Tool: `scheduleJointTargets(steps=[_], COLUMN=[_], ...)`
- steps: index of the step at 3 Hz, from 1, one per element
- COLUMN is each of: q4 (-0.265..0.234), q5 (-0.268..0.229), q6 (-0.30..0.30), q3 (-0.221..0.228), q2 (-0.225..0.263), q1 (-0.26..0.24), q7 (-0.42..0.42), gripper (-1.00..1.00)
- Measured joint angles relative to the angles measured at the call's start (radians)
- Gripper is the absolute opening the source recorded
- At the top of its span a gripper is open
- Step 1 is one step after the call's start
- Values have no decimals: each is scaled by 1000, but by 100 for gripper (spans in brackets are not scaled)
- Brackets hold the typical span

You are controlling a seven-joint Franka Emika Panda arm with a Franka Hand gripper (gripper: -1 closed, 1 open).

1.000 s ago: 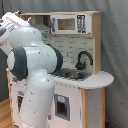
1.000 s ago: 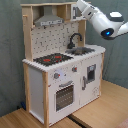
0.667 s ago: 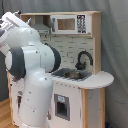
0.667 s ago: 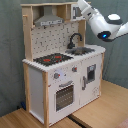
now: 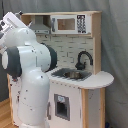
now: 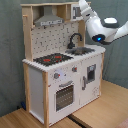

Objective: Play with the kitchen

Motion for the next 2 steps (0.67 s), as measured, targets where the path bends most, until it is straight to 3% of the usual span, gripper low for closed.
scheduleJointTargets(steps=[2], q4=[11], q5=[31], q6=[-64], q3=[-49], q2=[-54], q1=[-1], q7=[218], gripper=[100])
